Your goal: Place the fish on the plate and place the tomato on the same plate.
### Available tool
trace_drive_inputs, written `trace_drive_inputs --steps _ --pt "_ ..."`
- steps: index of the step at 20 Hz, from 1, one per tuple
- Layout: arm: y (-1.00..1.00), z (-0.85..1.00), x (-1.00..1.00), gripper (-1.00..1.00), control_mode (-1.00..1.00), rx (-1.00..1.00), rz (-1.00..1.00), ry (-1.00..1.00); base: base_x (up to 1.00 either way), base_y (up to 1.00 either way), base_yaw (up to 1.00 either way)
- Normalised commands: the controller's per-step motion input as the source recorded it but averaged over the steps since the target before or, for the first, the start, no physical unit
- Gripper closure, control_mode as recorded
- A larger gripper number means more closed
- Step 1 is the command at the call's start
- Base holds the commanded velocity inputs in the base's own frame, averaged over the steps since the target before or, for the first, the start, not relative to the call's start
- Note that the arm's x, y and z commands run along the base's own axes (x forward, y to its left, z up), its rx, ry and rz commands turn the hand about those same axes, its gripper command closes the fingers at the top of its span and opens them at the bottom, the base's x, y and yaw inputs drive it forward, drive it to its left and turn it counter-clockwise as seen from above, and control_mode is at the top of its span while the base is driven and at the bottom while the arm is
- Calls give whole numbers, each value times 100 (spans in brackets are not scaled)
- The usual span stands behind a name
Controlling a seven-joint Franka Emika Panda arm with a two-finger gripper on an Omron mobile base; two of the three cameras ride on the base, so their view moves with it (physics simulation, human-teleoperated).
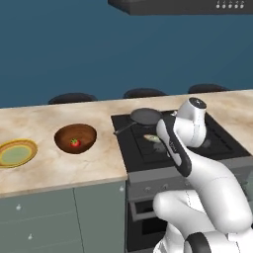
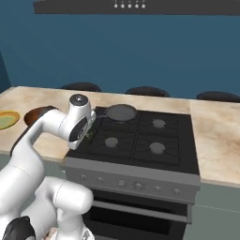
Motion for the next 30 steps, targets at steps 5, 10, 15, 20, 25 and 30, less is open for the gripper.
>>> trace_drive_inputs --steps 5,10,15,20,25,30 --pt "0 0 0 100 100 0 0 0 1 49 0" --pt "0 0 0 100 100 0 0 0 12 50 0" --pt "0 0 0 100 100 0 0 0 27 51 0" --pt "0 0 0 100 100 0 0 0 42 60 1" --pt "0 0 0 100 100 0 0 0 39 57 3" --pt "0 0 0 100 100 0 0 0 21 58 6"
